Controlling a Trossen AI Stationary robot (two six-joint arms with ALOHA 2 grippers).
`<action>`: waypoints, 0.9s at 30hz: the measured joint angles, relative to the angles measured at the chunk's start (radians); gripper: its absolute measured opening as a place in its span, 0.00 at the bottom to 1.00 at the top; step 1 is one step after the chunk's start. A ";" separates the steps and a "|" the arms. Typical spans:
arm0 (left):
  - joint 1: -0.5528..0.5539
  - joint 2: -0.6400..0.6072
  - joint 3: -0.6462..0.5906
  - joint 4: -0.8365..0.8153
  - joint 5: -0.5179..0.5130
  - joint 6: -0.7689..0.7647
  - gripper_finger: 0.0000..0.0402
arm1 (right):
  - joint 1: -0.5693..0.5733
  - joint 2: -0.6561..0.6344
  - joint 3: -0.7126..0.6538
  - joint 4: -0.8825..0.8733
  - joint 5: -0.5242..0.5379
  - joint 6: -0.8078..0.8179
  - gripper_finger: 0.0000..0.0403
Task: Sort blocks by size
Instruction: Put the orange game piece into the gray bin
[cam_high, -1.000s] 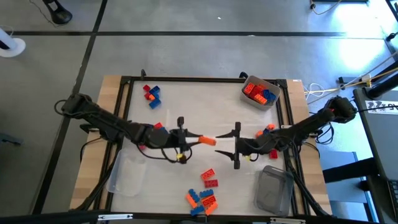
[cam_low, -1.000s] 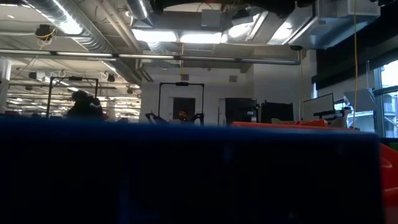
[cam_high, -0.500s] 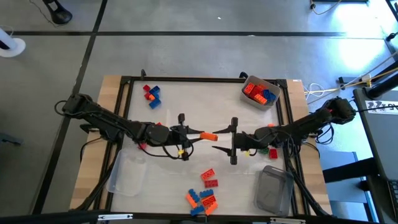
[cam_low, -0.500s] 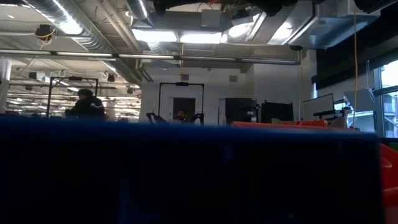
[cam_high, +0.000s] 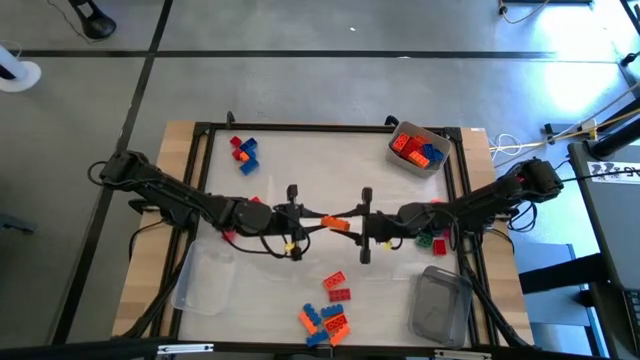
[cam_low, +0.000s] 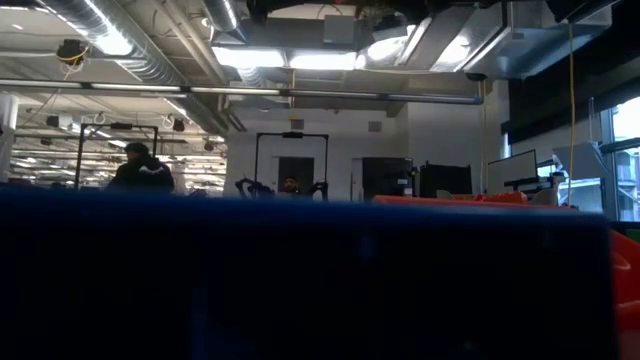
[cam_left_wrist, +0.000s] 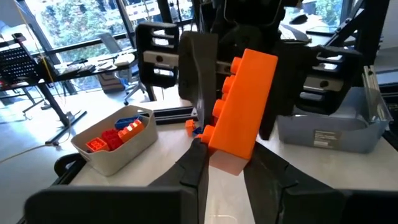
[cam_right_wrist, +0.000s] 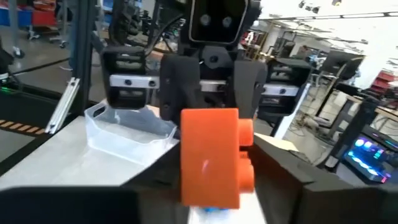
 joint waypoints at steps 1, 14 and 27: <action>-0.001 0.000 0.000 -0.002 -0.004 -0.001 0.18 | -0.001 0.000 0.000 0.000 0.006 -0.003 0.32; -0.003 -0.006 -0.002 0.022 -0.009 0.055 0.20 | 0.002 -0.013 0.004 -0.019 0.083 -0.029 0.26; 0.018 -0.030 0.000 -0.099 -0.019 0.024 0.43 | -0.001 -0.148 0.001 -0.348 0.501 -0.063 0.25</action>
